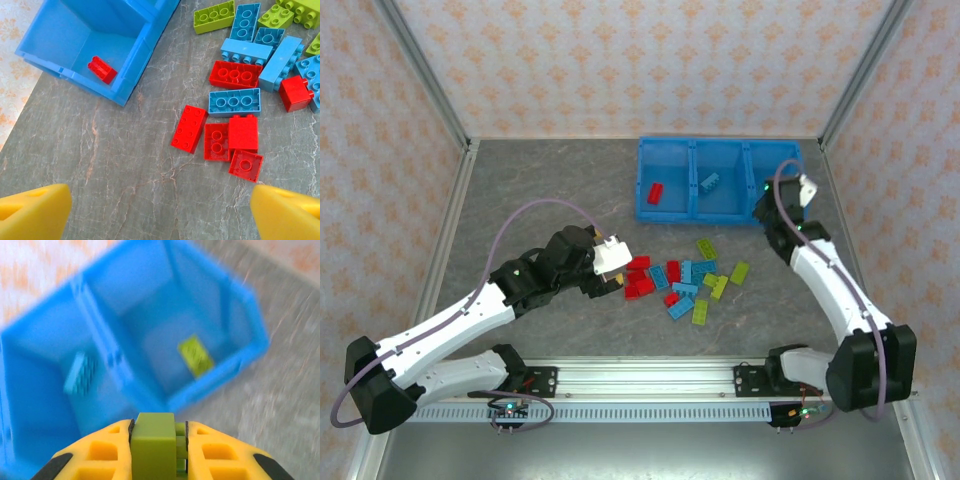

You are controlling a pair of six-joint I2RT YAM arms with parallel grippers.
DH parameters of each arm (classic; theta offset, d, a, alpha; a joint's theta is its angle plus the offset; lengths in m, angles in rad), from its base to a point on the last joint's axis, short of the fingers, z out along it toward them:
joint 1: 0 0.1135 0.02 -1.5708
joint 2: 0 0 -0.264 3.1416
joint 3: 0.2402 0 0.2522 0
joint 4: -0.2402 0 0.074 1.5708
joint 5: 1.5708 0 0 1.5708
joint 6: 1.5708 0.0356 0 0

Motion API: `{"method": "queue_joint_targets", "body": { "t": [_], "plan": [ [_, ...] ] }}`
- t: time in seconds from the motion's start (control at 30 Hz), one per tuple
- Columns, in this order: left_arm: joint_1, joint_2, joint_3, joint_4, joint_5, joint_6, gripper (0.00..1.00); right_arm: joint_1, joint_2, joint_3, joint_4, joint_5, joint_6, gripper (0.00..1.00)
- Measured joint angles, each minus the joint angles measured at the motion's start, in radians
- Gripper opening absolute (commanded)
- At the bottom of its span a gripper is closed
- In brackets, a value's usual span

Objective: Sort the legos into containers by color

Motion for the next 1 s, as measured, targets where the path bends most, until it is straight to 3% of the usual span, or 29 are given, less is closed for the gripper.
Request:
{"method": "queue_joint_targets", "body": {
  "t": [0.23,0.43,0.6,0.7,0.83,1.0],
  "plan": [
    [0.000,-0.008,0.000,0.000,-0.001,0.002,0.93,-0.145,0.416,0.351,0.019,-0.037,-0.016,0.19],
    [0.000,-0.030,0.000,0.000,-0.008,0.016,0.93,-0.156,0.670,0.537,-0.101,-0.095,-0.037,0.44],
    [0.000,-0.030,-0.001,0.000,-0.008,0.018,0.94,-0.156,0.610,0.528,-0.141,-0.123,-0.027,0.52],
    [0.000,-0.030,-0.001,0.000,-0.008,0.017,0.94,-0.156,0.473,0.445,-0.138,-0.163,-0.008,0.58],
    [0.000,-0.013,-0.001,0.000,-0.008,0.008,0.94,-0.150,0.257,0.312,-0.142,-0.298,-0.008,0.60],
    [0.000,-0.005,-0.001,0.000,-0.004,0.007,0.94,-0.027,0.171,0.233,-0.204,-0.443,-0.087,0.61]
  ]
}}
